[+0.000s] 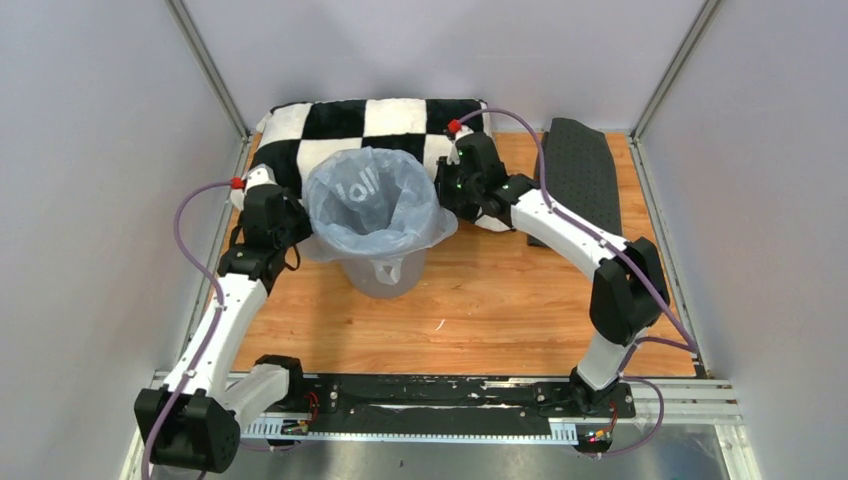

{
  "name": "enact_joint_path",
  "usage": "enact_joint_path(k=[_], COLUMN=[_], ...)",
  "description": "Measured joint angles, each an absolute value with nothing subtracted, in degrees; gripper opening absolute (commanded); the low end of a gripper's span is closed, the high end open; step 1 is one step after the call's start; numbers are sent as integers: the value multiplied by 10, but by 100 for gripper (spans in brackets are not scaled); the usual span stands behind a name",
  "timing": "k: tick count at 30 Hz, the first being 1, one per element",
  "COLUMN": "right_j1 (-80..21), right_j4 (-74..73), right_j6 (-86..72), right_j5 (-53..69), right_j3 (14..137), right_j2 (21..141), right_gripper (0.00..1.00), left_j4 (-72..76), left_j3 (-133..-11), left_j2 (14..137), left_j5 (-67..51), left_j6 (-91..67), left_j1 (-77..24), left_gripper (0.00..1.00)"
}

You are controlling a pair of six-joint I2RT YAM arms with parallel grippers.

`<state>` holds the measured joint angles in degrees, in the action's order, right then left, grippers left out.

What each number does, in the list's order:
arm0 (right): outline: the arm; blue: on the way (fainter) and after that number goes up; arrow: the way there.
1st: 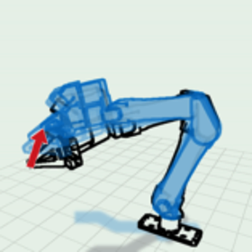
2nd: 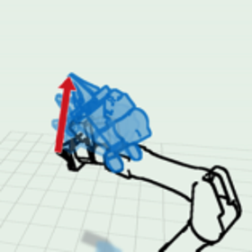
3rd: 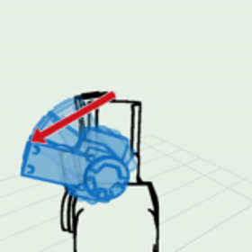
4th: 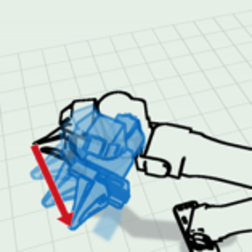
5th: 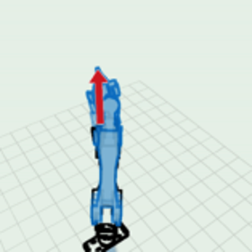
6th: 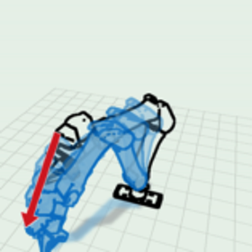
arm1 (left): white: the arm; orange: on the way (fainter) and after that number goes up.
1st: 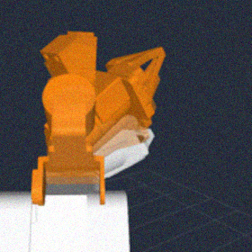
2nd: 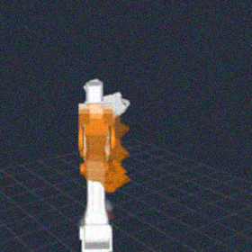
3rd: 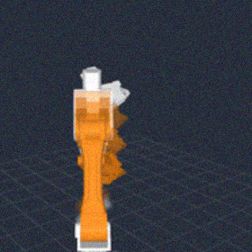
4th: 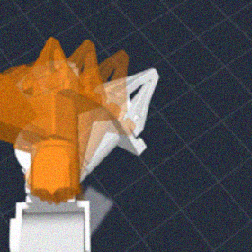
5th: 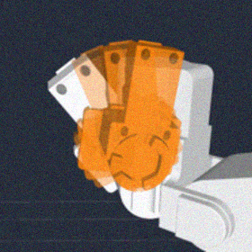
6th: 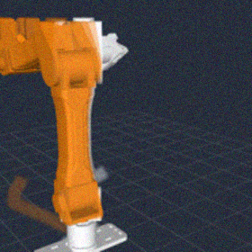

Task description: Put the trash bags into the trash bin

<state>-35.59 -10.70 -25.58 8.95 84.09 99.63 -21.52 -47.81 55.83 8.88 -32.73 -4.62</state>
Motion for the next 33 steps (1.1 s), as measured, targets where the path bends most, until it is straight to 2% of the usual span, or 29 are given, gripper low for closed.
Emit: enact_joint_path(k=[4,8,12,14,20,26,33], right_j1=[-356,-351,-349,-347,-310,-264,-262], right_j4=[-105,-111,-121,-126,-146,-164,-158], right_j6=[-257,-257,-256,-254,-248,-241,-224], right_j5=[74,44,19,10,7,53,116], right_j3=[796,748,718,714,694,678,678], right_j2=[947,881,817,793,747,719,720], right_gripper=[0,2,24,30,40,51,52], left_j4=[-178,-157,-166,-183,-246,-281,-284], left_j3=[-463,-453,-457,-467,-523,-515,-466], left_j2=[581,593,584,570,521,484,487], left_j5=[75,68,69,81,142,165,117], left_j6=[-335,-338,-330,-319,-280,-261,-273], left_j1=[-91,-128,-136,-136,-134,-93,-50], left_gripper=[33,44,53,56,61,68,69])
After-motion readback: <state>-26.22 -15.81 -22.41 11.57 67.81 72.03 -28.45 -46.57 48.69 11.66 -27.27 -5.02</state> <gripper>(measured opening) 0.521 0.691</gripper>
